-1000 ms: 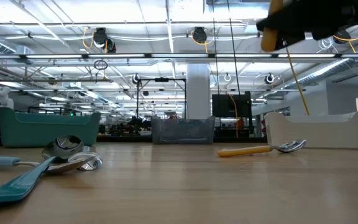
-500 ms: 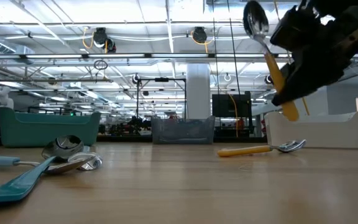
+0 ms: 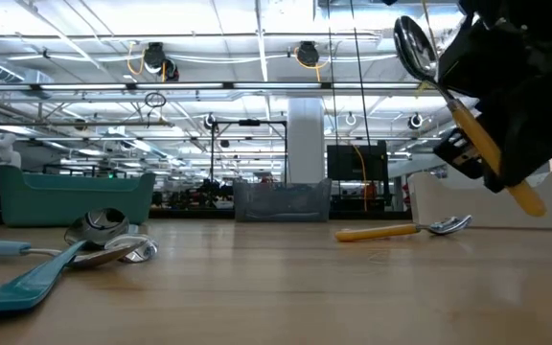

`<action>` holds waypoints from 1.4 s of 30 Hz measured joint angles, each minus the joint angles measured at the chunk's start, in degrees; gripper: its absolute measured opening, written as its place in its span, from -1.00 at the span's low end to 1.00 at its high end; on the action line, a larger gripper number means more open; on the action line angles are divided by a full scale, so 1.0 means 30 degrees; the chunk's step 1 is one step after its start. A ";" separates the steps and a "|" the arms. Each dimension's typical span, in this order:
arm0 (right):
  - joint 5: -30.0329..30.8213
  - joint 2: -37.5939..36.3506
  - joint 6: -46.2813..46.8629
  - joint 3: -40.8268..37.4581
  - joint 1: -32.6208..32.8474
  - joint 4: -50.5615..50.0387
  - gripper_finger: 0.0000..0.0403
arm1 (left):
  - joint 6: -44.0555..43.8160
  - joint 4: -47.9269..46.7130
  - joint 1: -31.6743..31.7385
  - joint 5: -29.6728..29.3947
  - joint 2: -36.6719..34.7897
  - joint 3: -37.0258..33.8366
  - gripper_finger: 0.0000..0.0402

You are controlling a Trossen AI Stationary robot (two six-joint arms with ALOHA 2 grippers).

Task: Sort silverware by color (type)
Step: Put the yellow spoon into the green bin

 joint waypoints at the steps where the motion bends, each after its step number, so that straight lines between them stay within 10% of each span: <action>1: -0.0020 0.0085 0.0046 0.0000 0.0039 0.0040 -0.83 | -0.0626 0.0054 0.0141 -0.0005 0.0000 0.0000 0.28; 13: 0.0130 0.0392 -0.0012 0.0000 0.0081 0.0334 -0.83 | -0.8001 0.0246 0.2357 0.3919 0.0000 0.0000 0.42; 35: 0.2611 0.0384 -0.0760 0.0000 0.0077 0.0125 -0.81 | -0.9530 0.1127 0.3250 0.6488 -0.0007 0.0000 -0.93; 42: 0.4985 0.0265 -0.0908 -0.0015 0.0073 0.0218 -0.56 | -1.1741 -0.0001 0.3027 0.5603 -0.0036 0.0000 -0.97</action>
